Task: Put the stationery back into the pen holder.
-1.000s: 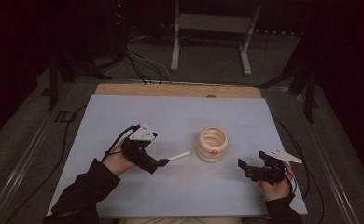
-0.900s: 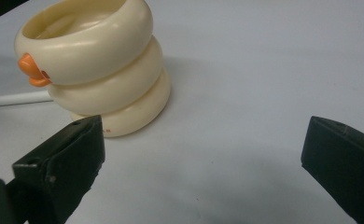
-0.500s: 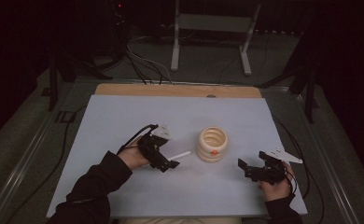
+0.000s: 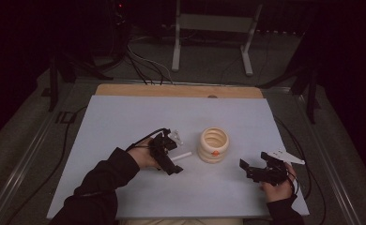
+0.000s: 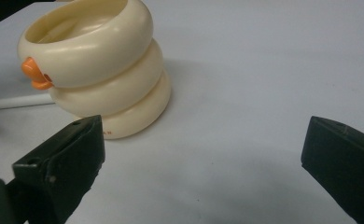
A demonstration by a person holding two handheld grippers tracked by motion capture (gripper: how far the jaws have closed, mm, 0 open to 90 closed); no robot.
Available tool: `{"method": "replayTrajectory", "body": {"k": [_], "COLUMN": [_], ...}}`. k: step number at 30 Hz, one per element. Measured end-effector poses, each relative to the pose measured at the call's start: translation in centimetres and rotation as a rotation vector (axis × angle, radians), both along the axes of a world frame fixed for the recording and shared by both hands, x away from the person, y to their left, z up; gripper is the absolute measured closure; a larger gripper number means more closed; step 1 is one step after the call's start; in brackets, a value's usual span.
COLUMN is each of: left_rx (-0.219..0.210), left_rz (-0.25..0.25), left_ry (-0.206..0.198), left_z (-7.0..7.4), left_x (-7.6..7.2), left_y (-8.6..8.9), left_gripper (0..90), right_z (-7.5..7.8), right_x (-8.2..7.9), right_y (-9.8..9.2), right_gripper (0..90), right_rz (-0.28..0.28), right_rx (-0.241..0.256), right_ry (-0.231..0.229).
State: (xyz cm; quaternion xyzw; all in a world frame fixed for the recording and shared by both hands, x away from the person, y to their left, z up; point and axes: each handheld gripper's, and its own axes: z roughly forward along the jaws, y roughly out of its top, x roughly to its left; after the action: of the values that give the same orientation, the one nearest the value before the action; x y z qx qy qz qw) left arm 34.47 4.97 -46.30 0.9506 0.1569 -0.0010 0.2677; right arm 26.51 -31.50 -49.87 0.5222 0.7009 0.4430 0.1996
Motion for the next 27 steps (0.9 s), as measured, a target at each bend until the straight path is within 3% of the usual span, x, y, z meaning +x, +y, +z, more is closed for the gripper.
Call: {"method": "replayTrajectory", "body": {"k": [6, 7, 11, 12, 21, 27], "left_rx": [0.064, 0.068, 0.09, 0.112, 0.199, 0.259], "left_rz": [-0.01, -0.005, -0.018, -0.03, -0.045, -0.013], "left_ry": [-0.007, -0.003, -0.005, -0.013, -0.038, -0.046], "left_z": [-0.6, -0.7, -0.9, -1.0, -1.8, -2.6], "left_x": [0.8, 0.9, 1.2, 1.3, 1.7, 2.2], "left_y": [-0.6, -0.7, -0.9, -1.1, -2.3, -2.8], "left_gripper": [8.8, 16.0, 21.1, 21.1, 39.8, 51.8], "right_z": [0.0, 0.0, 0.0, 0.0, 0.0, 0.0], "right_x": [0.0, 0.0, 0.0, 0.0, 0.0, 0.1], "right_y": [-0.1, -0.1, -0.1, -0.1, -0.1, -0.2], "right_gripper": [0.0, 0.0, 0.0, 0.0, 0.0, 0.0], "right_rz": [0.0, -0.001, 0.0, 0.001, -0.002, -0.001], "right_rx": [0.001, 0.003, 0.002, 0.004, 0.008, 0.008], "right_ry": [-0.001, -0.001, -0.001, -0.001, 0.004, 0.009]}}
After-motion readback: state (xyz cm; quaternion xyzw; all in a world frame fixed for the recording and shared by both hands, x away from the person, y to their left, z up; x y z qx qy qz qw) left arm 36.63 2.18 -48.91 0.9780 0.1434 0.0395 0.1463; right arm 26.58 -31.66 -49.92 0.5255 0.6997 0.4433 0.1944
